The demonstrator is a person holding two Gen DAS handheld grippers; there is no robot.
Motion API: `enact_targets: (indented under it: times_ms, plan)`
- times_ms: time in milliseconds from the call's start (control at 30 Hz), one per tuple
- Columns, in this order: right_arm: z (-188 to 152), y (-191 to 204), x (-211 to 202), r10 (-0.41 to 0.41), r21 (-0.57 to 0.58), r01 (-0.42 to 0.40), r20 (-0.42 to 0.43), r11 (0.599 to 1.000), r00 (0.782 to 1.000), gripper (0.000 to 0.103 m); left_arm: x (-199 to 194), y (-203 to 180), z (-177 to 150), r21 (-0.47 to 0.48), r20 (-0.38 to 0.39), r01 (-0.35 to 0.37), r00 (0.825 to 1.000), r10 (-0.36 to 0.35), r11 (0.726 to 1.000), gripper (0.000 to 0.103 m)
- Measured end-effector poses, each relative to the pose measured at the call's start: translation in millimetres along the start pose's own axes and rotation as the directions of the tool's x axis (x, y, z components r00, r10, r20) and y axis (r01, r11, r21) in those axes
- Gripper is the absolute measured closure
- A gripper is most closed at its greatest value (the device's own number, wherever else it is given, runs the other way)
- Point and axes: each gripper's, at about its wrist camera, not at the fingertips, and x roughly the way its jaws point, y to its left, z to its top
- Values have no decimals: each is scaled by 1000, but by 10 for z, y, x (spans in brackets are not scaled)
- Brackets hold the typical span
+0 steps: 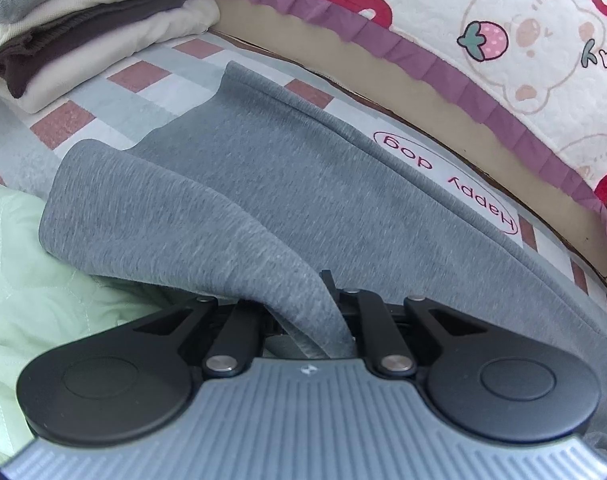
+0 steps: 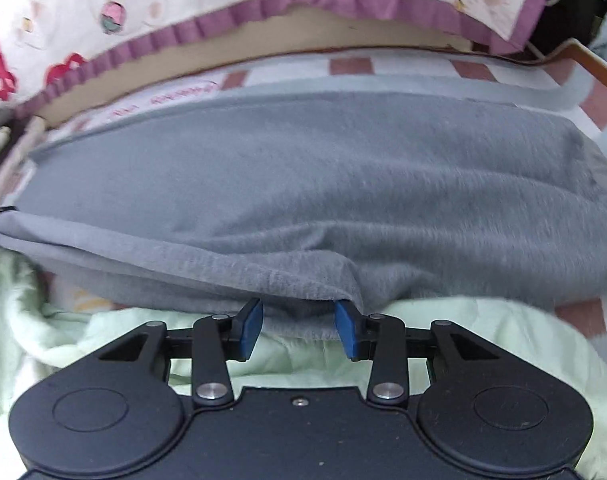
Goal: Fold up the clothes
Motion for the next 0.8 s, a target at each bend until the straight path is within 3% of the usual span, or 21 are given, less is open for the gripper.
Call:
enact_targets:
  times_ms: [100,233,333,467,633,667,700,733,800]
  plan:
    - [-124,100,-56,-59,19,58,32,998,998,60,13,1,0,9,-8,-1,1000,1,1000,95]
    - [-137,183,16,-129,-59,131,42,990,991,44,89,-16,12,49,-32,-11,999,13,999,95]
    - [-128,171,47,-202,-93,205,38,974,979,44,96,-10,8,64,-35,-12,999,14,998,95]
    - [-176,-17,116,-154,42,152,28,987,988,41,167,-25,22,94,-58,-32,998,38,995,95]
    - [-53,-312,432,-24,217,20,16,976,1000,41,185,-17,27,90,-48,-49,997,54,995,92]
    - [-60,-339,481,-23,228,21,5,973,1000,43,196,-6,14,84,-50,-56,997,61,995,92]
    - [-64,-347,450,-12,233,6,21,972,1000,53,206,3,-2,79,-55,-65,996,69,995,93]
    - [-69,-350,388,5,237,-16,47,971,999,81,214,12,-18,75,-63,-72,995,77,995,94]
    - [-79,-340,268,29,234,-50,92,971,995,86,214,48,-45,68,-71,-75,994,80,995,94]
